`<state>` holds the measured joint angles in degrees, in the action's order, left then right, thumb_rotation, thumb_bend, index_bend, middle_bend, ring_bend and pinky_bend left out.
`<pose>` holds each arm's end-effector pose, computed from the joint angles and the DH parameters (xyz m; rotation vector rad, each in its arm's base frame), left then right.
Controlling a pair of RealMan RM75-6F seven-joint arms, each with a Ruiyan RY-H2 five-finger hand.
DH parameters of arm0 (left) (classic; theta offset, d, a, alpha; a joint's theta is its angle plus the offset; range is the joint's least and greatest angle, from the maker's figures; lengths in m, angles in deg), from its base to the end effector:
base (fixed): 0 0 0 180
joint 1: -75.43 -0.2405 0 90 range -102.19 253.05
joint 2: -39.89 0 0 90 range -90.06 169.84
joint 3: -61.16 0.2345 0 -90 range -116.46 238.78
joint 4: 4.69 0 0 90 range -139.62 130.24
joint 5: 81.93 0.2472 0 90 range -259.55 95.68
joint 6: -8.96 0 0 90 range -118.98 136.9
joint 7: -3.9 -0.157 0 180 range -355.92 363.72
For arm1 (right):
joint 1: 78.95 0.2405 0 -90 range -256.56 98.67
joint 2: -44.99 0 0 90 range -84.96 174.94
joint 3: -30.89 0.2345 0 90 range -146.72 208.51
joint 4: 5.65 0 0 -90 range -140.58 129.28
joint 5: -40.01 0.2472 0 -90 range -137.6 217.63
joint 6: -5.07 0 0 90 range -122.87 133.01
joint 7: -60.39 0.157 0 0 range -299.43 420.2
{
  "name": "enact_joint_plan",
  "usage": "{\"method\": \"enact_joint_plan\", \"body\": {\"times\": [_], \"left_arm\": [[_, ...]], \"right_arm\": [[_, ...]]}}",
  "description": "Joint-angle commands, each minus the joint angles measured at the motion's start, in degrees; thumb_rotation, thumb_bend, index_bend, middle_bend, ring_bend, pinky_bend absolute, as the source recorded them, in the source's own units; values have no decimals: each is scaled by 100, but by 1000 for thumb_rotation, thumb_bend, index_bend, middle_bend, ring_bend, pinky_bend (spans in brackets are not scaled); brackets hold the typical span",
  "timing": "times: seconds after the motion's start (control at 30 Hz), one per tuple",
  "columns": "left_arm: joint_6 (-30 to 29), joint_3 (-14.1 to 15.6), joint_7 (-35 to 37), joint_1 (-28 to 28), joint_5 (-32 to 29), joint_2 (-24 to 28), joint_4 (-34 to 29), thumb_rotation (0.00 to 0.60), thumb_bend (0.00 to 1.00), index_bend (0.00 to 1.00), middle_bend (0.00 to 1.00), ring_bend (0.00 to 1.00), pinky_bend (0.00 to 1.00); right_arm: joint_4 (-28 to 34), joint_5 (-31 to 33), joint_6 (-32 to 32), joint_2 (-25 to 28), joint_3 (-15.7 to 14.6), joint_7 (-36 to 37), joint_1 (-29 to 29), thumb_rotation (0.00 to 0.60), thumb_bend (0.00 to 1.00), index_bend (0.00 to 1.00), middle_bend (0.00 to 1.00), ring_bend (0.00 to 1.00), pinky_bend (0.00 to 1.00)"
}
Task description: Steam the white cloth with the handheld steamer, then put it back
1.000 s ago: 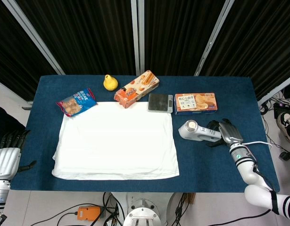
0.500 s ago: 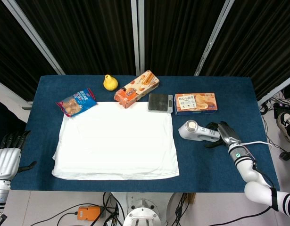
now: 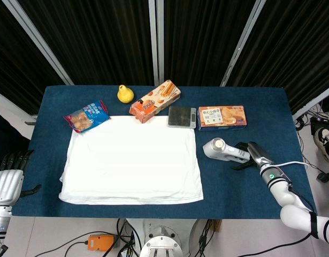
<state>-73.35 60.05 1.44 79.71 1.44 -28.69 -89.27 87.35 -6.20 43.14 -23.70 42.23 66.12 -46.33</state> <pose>-0.3414 0.1857 0.0978 -1.4069 -0.9079 -0.7516 -0.2527 -0.3303 0.0143 1.3902 -1.7252 0.7668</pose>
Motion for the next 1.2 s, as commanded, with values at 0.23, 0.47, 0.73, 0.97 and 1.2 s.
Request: {"method": "enact_joint_plan", "body": {"times": [0.23, 0.47, 0.73, 0.97, 1.2], "left_arm": [[21, -5, 31, 20, 10, -39, 43, 600, 63, 61, 99, 1, 0], [29, -1, 115, 0, -16, -53, 74, 600, 63, 61, 99, 1, 0], [49, 5, 202, 12, 9, -73, 88, 600, 63, 61, 99, 1, 0], [-6, -21, 166, 3, 5, -72, 59, 600, 65, 75, 107, 2, 0], [-44, -15, 131, -45, -35, -102, 71, 600, 78, 77, 108, 4, 0]], "right_arm": [[38, 3, -376, 45, -48, 241, 118, 600, 152, 511, 521, 530, 0], [30, -204, -354, -12, -57, 382, 124, 600, 217, 678, 646, 659, 3], [-47, -481, -298, -20, -49, 432, 166, 600, 349, 775, 732, 733, 150], [6, -887, -322, 73, -27, 421, 266, 600, 604, 798, 739, 733, 439], [-20, -1633, -549, 158, 94, 1043, 218, 600, 701, 828, 748, 738, 598]]}}
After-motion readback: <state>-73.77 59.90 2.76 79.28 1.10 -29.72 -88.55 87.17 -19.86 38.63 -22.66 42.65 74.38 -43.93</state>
